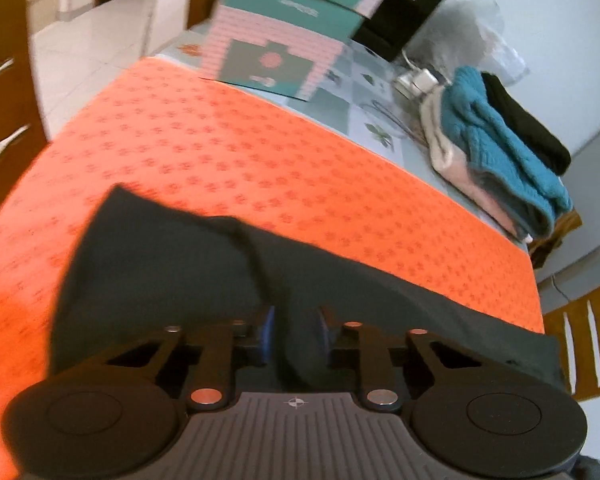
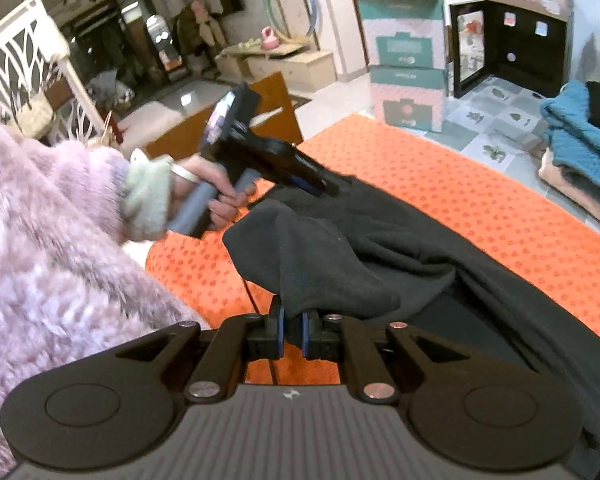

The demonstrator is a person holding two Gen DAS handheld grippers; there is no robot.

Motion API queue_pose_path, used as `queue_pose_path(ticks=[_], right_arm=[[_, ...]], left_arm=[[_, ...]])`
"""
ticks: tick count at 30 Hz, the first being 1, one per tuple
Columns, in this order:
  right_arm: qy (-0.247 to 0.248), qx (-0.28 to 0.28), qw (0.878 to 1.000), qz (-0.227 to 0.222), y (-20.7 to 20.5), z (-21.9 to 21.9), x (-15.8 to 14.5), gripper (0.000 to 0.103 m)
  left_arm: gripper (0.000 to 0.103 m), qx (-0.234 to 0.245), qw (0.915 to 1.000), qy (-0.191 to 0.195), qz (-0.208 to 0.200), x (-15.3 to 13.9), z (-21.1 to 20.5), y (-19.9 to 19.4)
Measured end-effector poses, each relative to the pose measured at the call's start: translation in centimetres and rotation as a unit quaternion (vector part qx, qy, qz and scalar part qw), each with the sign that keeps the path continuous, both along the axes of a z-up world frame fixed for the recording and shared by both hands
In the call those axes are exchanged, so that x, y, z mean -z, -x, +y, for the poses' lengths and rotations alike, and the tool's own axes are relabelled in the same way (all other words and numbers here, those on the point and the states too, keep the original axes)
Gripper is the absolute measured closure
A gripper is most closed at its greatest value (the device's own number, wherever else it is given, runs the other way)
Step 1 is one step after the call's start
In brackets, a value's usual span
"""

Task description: Fold clothes

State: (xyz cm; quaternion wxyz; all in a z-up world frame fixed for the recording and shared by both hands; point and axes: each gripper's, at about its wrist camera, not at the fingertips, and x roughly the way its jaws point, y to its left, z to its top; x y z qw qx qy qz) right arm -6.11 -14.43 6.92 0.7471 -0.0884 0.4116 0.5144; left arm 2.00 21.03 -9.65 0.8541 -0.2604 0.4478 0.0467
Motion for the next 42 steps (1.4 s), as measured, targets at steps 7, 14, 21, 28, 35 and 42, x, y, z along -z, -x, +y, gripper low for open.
queue_pose_path(ticks=[7, 14, 21, 28, 35, 42], right_arm=[[-0.019, 0.056, 0.997, -0.043, -3.2, 0.6, -2.1, 0.094], [-0.024, 0.092, 0.993, -0.072, -8.6, 3.4, -3.2, 0.094], [-0.019, 0.082, 0.993, -0.087, -12.5, 6.5, -4.2, 0.094], [-0.044, 0.077, 0.990, -0.106, -13.3, 8.3, -6.8, 0.094], [-0.113, 0.078, 0.986, -0.099, -12.5, 7.5, -10.5, 0.094], [-0.108, 0.166, 0.973, -0.121, -13.2, 5.4, -10.3, 0.094]], left_arm=[[0.082, 0.024, 0.9997, -0.004, 0.008, 1.1, 0.0, -1.0], [0.067, 0.132, 0.9903, -0.031, -0.031, -0.9, 0.0, 4.8], [0.055, 0.179, 0.9815, -0.061, -0.031, 0.9, -4.0, 6.1], [0.075, 0.087, 0.9947, -0.055, 0.007, 3.3, -3.4, 5.1], [0.074, 0.005, 1.0000, 0.002, 0.004, 2.7, -0.1, 6.1], [0.070, -0.065, 0.9966, 0.049, -0.015, 1.4, 3.0, 4.9]])
